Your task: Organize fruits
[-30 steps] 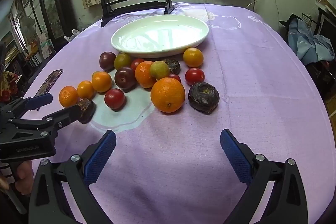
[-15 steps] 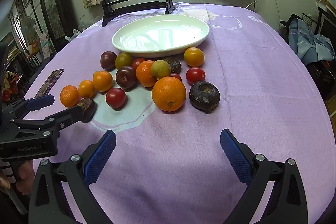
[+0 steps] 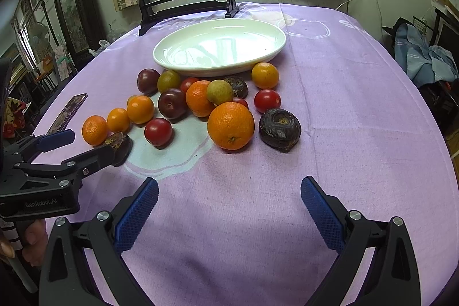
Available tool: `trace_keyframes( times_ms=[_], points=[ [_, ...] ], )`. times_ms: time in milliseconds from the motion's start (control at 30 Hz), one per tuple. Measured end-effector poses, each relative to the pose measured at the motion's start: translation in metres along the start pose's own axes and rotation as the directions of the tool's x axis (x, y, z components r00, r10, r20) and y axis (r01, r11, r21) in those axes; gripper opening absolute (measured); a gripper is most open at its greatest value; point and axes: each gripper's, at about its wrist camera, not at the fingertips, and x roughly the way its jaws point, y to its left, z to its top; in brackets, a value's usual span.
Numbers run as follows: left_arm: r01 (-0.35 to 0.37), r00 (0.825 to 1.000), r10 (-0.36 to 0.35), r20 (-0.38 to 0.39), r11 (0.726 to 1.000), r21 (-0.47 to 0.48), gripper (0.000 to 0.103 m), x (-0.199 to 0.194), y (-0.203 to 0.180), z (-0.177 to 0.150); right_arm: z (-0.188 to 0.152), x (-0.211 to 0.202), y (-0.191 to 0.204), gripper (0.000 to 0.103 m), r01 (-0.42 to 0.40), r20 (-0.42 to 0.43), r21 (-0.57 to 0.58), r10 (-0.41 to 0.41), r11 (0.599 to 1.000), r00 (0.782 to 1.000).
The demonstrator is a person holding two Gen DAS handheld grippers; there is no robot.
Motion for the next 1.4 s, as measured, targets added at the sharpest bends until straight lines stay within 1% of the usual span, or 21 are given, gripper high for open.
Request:
trace_keyframes(
  times_ms=[1400],
  points=[
    [0.002, 1.0, -0.002, -0.012, 1.0, -0.004, 0.099, 0.0005, 0.0005, -0.0013, -0.0028, -0.0016, 0.0007, 0.1, -0.014, -0.003, 0.004, 0.014, 1.0, 1.0]
  ],
)
